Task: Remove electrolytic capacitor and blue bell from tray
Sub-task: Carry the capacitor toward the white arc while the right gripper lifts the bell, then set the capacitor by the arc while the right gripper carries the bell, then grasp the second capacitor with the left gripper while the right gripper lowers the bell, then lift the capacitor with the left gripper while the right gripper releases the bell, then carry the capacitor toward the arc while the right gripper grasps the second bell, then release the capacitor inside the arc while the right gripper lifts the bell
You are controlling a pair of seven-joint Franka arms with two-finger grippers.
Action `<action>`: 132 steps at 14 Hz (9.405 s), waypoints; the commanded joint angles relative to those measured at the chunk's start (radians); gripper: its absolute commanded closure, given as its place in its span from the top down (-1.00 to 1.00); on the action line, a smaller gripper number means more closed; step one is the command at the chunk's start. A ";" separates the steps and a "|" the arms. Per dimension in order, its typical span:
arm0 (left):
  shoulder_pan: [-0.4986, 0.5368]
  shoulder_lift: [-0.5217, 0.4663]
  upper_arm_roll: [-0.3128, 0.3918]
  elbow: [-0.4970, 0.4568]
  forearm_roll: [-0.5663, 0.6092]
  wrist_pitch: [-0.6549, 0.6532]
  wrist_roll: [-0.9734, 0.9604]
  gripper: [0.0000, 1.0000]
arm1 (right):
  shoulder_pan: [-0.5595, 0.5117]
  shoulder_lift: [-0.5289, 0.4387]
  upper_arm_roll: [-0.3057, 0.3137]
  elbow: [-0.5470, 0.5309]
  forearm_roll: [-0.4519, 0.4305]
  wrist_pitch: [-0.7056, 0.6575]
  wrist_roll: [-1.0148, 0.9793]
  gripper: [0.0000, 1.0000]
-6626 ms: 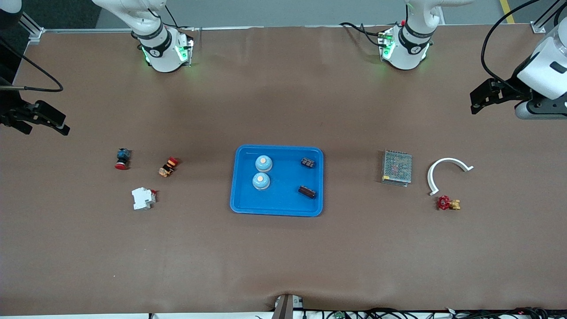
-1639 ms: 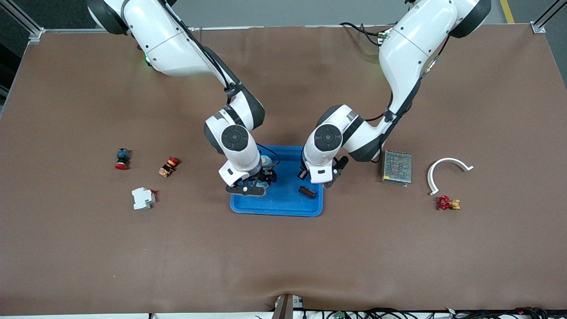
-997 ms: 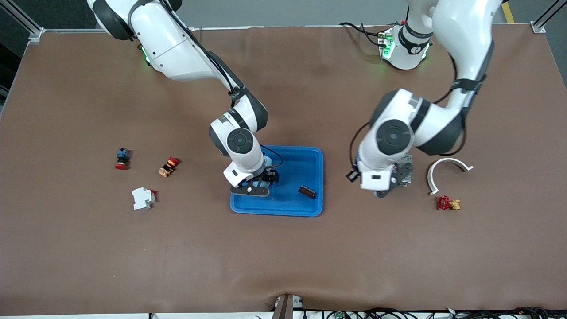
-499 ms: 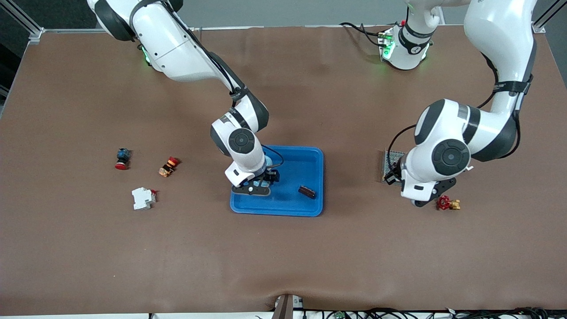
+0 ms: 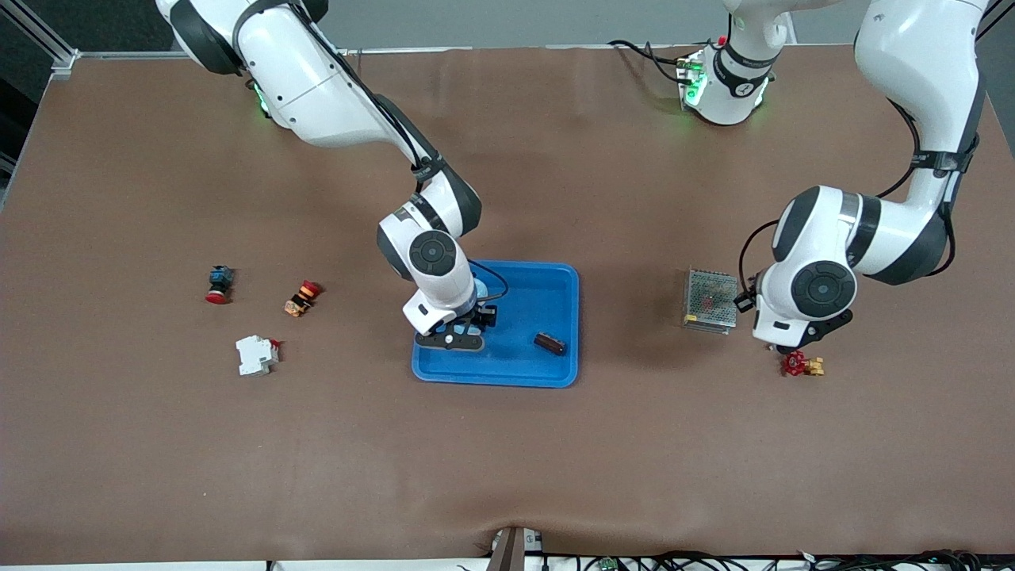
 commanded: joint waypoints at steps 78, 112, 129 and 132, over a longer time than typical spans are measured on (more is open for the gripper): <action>-0.299 0.162 0.007 0.447 -0.041 0.171 -0.497 -1.00 | -0.547 -0.326 0.007 0.132 0.115 -0.729 -1.156 1.00; 0.305 0.183 0.016 -0.012 0.100 0.433 0.205 0.56 | 0.069 -0.146 -0.005 -0.124 0.003 -0.074 0.021 1.00; 0.239 0.012 -0.166 0.341 0.082 0.063 0.406 1.00 | 0.064 -0.078 -0.005 -0.127 -0.025 -0.013 0.021 1.00; 0.240 -0.069 -0.185 0.347 0.018 0.002 0.411 1.00 | 0.063 -0.075 -0.004 -0.127 -0.023 -0.013 0.021 0.41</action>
